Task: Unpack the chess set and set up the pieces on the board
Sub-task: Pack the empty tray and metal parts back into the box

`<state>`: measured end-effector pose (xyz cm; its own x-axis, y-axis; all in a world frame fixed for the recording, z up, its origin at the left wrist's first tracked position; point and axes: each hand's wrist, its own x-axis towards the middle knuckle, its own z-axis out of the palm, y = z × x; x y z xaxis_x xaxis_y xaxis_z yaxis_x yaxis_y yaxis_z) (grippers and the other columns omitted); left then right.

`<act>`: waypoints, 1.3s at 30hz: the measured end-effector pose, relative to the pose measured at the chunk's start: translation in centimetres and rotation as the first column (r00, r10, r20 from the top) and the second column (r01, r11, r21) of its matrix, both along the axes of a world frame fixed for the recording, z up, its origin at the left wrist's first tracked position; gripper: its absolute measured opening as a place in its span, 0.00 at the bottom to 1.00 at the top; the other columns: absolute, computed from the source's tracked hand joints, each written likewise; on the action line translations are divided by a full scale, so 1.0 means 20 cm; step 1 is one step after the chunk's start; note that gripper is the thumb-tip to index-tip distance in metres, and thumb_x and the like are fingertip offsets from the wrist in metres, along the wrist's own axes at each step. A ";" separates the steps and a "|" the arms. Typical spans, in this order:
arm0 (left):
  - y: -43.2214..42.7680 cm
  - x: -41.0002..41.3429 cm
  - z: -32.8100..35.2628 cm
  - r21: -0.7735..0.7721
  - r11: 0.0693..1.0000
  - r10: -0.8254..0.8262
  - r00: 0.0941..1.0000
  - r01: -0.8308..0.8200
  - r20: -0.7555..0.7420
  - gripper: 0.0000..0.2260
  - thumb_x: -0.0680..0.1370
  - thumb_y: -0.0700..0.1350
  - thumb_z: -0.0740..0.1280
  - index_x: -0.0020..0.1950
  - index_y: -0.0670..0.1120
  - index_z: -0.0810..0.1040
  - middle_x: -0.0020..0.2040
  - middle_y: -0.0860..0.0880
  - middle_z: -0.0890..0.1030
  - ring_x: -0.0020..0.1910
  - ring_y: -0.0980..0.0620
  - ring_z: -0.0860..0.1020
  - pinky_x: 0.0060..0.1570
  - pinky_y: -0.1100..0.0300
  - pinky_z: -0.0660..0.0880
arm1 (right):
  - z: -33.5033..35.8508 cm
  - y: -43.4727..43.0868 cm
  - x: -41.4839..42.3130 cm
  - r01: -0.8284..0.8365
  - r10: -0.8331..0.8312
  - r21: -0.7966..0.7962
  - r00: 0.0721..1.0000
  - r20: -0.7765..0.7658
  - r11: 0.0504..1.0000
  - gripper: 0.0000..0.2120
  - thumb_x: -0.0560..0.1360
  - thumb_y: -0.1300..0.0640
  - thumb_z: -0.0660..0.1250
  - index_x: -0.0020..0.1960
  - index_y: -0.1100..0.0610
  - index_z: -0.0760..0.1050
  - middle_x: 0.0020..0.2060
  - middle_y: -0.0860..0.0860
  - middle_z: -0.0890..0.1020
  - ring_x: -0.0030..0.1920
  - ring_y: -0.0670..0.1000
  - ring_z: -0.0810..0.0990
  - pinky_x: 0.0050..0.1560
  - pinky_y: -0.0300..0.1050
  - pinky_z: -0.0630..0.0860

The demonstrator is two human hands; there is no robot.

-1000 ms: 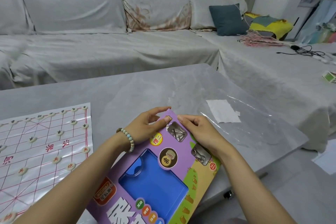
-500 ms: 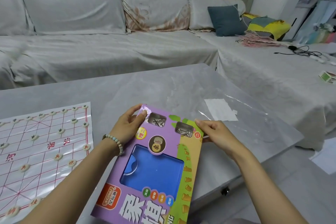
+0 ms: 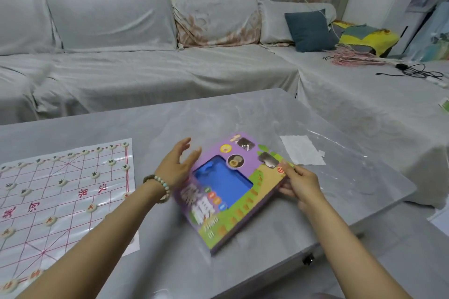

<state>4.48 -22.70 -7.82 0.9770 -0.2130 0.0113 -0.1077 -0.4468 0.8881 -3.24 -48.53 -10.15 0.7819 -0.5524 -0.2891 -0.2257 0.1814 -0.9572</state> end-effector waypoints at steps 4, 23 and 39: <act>0.01 -0.14 -0.05 0.287 0.940 -0.208 0.977 0.185 0.052 0.50 0.60 0.74 0.63 0.74 0.46 0.58 0.69 0.51 0.65 0.69 0.53 0.63 0.67 0.64 0.57 | -0.05 0.04 0.02 0.083 -0.084 0.156 0.996 0.002 0.984 0.07 0.79 0.58 0.61 0.44 0.59 0.75 0.35 0.57 0.81 0.30 0.50 0.81 0.34 0.40 0.81; 0.09 0.34 -0.33 0.718 0.696 -0.118 0.985 -0.010 0.129 0.41 0.71 0.70 0.55 0.77 0.50 0.48 0.77 0.50 0.47 0.75 0.44 0.42 0.73 0.49 0.46 | -0.19 0.17 0.35 -0.556 0.364 -0.817 0.737 -0.569 -0.152 0.53 0.56 0.27 0.15 0.76 0.43 0.43 0.77 0.44 0.44 0.76 0.49 0.37 0.71 0.48 0.31; -0.76 1.26 -0.39 0.770 0.635 -0.305 0.935 0.059 0.180 0.38 0.74 0.68 0.53 0.77 0.48 0.49 0.77 0.50 0.48 0.75 0.42 0.44 0.73 0.48 0.50 | -0.15 -0.55 1.17 -0.624 0.196 -0.771 0.777 -0.598 0.124 0.22 0.81 0.40 0.43 0.74 0.36 0.52 0.77 0.42 0.50 0.77 0.53 0.43 0.73 0.56 0.37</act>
<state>29.75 -37.90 -15.60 0.8972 -0.4413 0.0183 -0.4371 -0.8813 0.1797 20.07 -59.50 -13.10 0.9750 -0.1961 -0.1045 -0.2146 -0.9529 -0.2144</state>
